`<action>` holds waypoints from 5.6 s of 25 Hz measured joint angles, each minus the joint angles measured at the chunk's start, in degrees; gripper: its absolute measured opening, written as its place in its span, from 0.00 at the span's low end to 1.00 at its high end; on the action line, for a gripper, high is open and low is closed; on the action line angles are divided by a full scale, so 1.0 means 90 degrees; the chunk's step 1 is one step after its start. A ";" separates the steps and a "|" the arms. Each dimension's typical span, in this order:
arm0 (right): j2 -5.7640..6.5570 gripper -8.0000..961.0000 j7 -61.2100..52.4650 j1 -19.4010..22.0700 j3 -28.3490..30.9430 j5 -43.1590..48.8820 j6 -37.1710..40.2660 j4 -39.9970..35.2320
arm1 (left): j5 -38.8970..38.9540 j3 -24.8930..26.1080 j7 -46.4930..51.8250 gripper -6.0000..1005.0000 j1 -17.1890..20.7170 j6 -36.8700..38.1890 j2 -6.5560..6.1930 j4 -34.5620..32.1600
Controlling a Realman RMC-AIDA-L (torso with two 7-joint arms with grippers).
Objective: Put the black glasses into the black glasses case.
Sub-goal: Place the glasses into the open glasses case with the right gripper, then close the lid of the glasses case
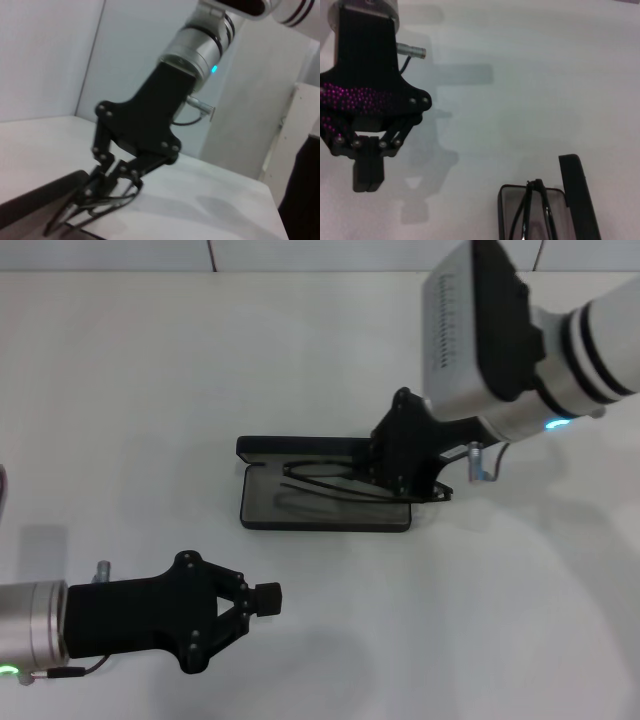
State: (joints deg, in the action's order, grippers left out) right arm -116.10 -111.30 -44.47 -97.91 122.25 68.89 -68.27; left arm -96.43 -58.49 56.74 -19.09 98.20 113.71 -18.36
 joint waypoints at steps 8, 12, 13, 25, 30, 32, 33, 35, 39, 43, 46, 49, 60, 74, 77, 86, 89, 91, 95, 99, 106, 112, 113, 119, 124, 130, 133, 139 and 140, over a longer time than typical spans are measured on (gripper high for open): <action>-0.0011 0.08 -0.0104 -0.0068 -0.0767 0.0149 -0.0698 0.0014 | -0.0079 0.0025 -0.0015 0.04 0.0032 -0.0039 -0.0077 -0.0101; -0.0010 0.08 -0.0107 -0.0069 -0.1181 0.0225 -0.1176 0.0124 | -0.0086 0.0005 -0.0001 0.04 0.0051 -0.0026 -0.0077 -0.0149; -0.0011 0.08 -0.0107 -0.0068 -0.1255 0.0231 -0.1261 0.0141 | -0.0086 0.0004 0.0013 0.04 0.0052 -0.0016 -0.0077 -0.0149; -0.0011 0.08 -0.0113 -0.0010 -0.1639 0.0232 -0.2009 0.0334 | -0.0165 -0.0006 0.0024 0.04 0.0071 0.0006 -0.0030 -0.0147; -0.0010 0.09 -0.0113 -0.0021 -0.1750 0.0223 -0.2142 0.0401 | -0.0179 -0.0006 0.0024 0.04 0.0071 0.0007 -0.0021 -0.0138; -0.0011 0.09 -0.0114 -0.0022 -0.1787 0.0222 -0.2189 0.0403 | -0.0202 -0.0005 0.0024 0.04 0.0071 0.0010 -0.0016 -0.0137; -0.0011 0.09 -0.0113 -0.0023 -0.1805 0.0222 -0.2214 0.0403 | -0.0206 -0.0005 0.0024 0.04 0.0072 0.0011 -0.0013 -0.0138; -0.0011 0.09 -0.0114 -0.0023 -0.1833 0.0225 -0.2240 0.0403 | -0.0210 -0.0005 0.0024 0.04 0.0067 0.0013 -0.0013 -0.0137; -0.0010 0.09 -0.0110 -0.0038 -0.1897 0.0227 -0.2284 0.0403 | -0.0216 -0.0006 0.0024 0.04 0.0060 0.0016 -0.0013 -0.0137; -0.0010 0.09 -0.0079 -0.0047 -0.1921 0.0230 -0.2303 0.0401 | -0.0223 -0.0005 0.0024 0.04 0.0053 0.0016 -0.0008 -0.0120; -0.0011 0.09 -0.0062 -0.0044 -0.1933 0.0239 -0.2304 0.0375 | -0.0223 -0.0006 0.0024 0.04 0.0053 0.0016 -0.0004 -0.0124; -0.0010 0.09 -0.0055 -0.0039 -0.1948 0.0267 -0.2305 0.0355 | -0.0223 -0.0005 0.0024 0.05 0.0065 0.0016 -0.0004 -0.0134; -0.0010 0.09 -0.0035 -0.0057 -0.2033 0.0464 -0.2323 0.0261 | -0.0223 -0.0006 0.0012 0.05 0.0068 0.0016 -0.0008 -0.0108; -0.0010 0.10 -0.0016 -0.0071 -0.2177 0.0806 -0.2314 0.0144 | -0.0221 -0.0005 -0.0015 0.05 0.0051 0.0016 0.0011 -0.0098; -0.0010 0.10 -0.0015 -0.0092 -0.2177 0.0836 -0.2314 0.0144 | -0.0222 -0.0005 -0.0014 0.05 0.0050 0.0016 0.0012 -0.0098; -0.0010 0.10 -0.0026 -0.0110 -0.2127 0.0959 -0.2314 0.0087 | -0.0223 -0.0006 0.0013 0.05 0.0016 0.0010 0.0012 -0.0098; -0.0010 0.10 -0.0014 -0.0116 -0.2135 0.0973 -0.2321 0.0082 | -0.0241 -0.0005 0.0019 0.05 -0.0002 0.0008 0.0013 -0.0098; -0.0010 0.10 0.0016 -0.0117 -0.2147 0.0980 -0.2324 0.0082 | -0.0248 -0.0006 0.0020 0.05 -0.0010 0.0007 0.0012 -0.0097; -0.0010 0.11 0.0039 -0.0117 -0.2155 0.0988 -0.2319 0.0081 | -0.0252 -0.0006 0.0021 0.05 -0.0009 0.0006 0.0012 -0.0089; -0.0010 0.14 0.0035 -0.0101 -0.2127 0.0937 -0.2253 0.0015 | -0.0252 -0.0006 0.0027 0.05 -0.0008 0.0008 0.0012 -0.0090; -0.0011 0.19 0.0006 0.0205 -0.1934 0.0663 -0.1940 -0.0380 | -0.0205 0.0046 0.0045 0.05 0.0016 0.0166 -0.0025 -0.0147; 0.0006 0.36 0.0050 0.0370 -0.1147 -0.0170 -0.0760 -0.0764 | -0.0179 0.0104 0.0135 0.05 -0.0015 0.0297 -0.0061 -0.0155; 0.0007 0.40 0.0051 0.0403 -0.0995 -0.0273 -0.0540 -0.0808 | -0.0169 0.0144 0.0159 0.05 -0.0021 0.0338 -0.0074 -0.0160; 0.0018 0.47 0.0212 0.0795 0.0198 -0.1067 0.0620 -0.1023 | -0.0169 0.0527 0.0522 0.05 0.0051 0.0567 -0.0136 -0.0530; 0.0027 0.56 0.0537 0.1383 0.1419 -0.1771 0.1396 -0.1018 | -0.0164 0.0613 0.0724 0.06 0.0018 0.0583 -0.0187 -0.0650; 0.0042 0.69 0.1885 0.2296 0.2600 -0.2911 0.2104 -0.0236 | -0.0163 0.0931 0.0948 0.06 -0.0079 0.0544 -0.0189 -0.0654; 0.0064 0.75 0.2795 0.2673 0.3034 -0.3349 0.2367 0.0561 | -0.0199 0.1197 0.1108 0.06 -0.0209 0.0517 -0.0166 -0.0655; 0.0075 0.74 0.4475 0.2832 0.3743 -0.3490 0.2840 0.2555 | -0.0520 0.1153 0.1389 0.06 -0.0355 0.0270 -0.0138 -0.0655; 0.0083 0.74 0.4737 0.2838 0.3800 -0.3472 0.2843 0.2843 | -0.0627 0.1156 0.1395 0.06 -0.0363 0.0148 -0.0093 -0.0656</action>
State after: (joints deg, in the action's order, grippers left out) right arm -115.35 -68.67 -18.93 -63.71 91.00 94.48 -42.69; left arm -102.08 -48.08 69.29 -22.36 99.54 112.87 -24.27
